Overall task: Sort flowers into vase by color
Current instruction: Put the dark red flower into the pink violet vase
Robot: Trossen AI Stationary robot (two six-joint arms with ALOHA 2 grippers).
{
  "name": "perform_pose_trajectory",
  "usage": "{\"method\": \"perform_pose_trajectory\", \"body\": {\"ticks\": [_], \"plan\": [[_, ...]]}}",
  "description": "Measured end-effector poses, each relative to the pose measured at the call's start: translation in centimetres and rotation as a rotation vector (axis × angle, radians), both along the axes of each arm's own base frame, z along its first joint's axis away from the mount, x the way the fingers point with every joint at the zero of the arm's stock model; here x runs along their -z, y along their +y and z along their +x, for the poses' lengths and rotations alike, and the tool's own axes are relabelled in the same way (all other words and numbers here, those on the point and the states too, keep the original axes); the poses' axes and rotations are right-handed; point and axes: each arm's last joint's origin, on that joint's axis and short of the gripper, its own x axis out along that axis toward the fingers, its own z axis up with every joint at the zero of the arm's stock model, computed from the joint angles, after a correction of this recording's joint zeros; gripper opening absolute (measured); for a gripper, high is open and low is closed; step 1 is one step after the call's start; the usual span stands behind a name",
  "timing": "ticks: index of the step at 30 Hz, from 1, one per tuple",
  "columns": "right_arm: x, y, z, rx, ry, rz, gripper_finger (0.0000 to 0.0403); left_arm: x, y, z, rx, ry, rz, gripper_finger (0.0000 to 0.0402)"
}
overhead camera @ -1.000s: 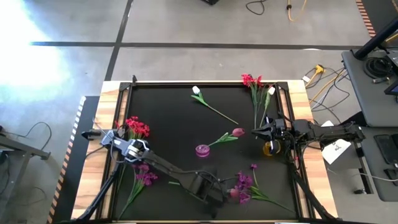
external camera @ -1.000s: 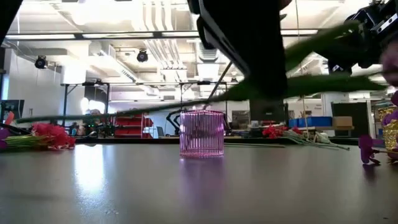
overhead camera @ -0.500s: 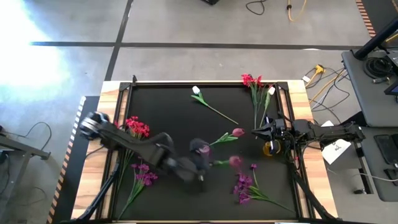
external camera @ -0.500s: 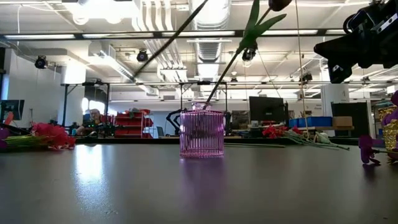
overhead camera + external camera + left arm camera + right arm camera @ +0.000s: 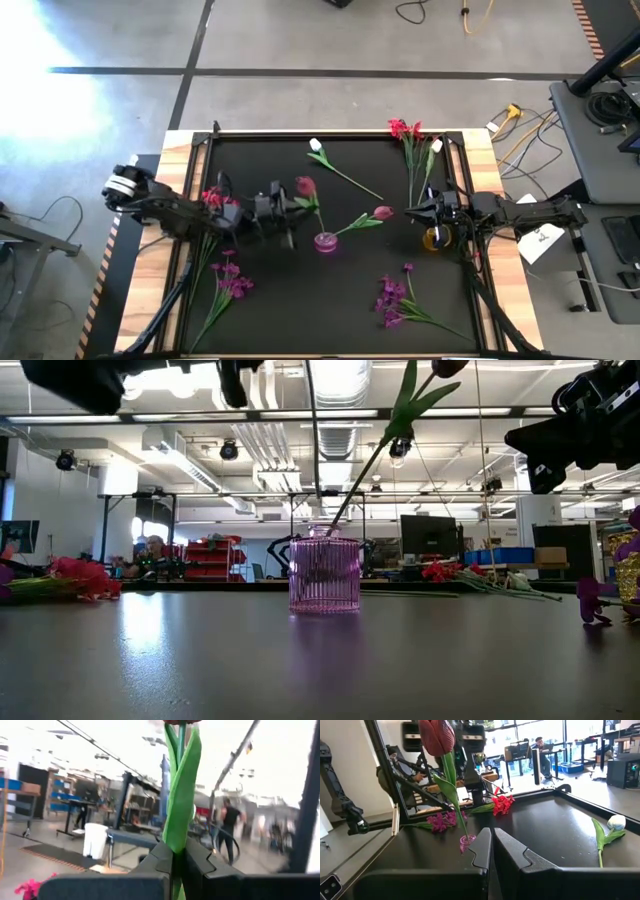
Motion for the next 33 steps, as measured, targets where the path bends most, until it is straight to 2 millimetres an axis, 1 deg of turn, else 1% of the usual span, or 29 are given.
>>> {"method": "perform_pose_trajectory", "body": {"ticks": [3,7,15,19,27,29,33], "plan": [[0.0,0.0,0.0,0.0,0.0,0.0,0.0013,1.3,0.9,0.1,-0.025,0.007,-0.009,0.0],[0.0,0.0,0.0,0.0,0.0,0.0,0.0013,1.9,1.4,0.6,-0.005,0.006,-0.016,0.0],[0.0,0.0,0.0,-0.001,0.0,0.0,0.0013,2.5,1.4,1.5,0.0,0.03,-0.015,0.0],[0.0,0.0,0.0,0.0,0.0,0.0,0.0013,3.2,1.4,1.6,0.001,0.093,-0.013,0.0],[0.0,0.0,0.0,0.0,0.0,0.0,0.0013,4.0,1.3,1.7,0.007,0.203,-0.007,0.0001],[0.0,0.0,0.0,0.0,0.0,0.0,0.0013,3.9,1.3,1.6,0.007,0.233,0.004,0.0009],[0.0,0.0,0.0,0.0,0.0,0.0,0.0013,3.5,1.1,1.1,0.013,0.302,0.019,0.004]]}}
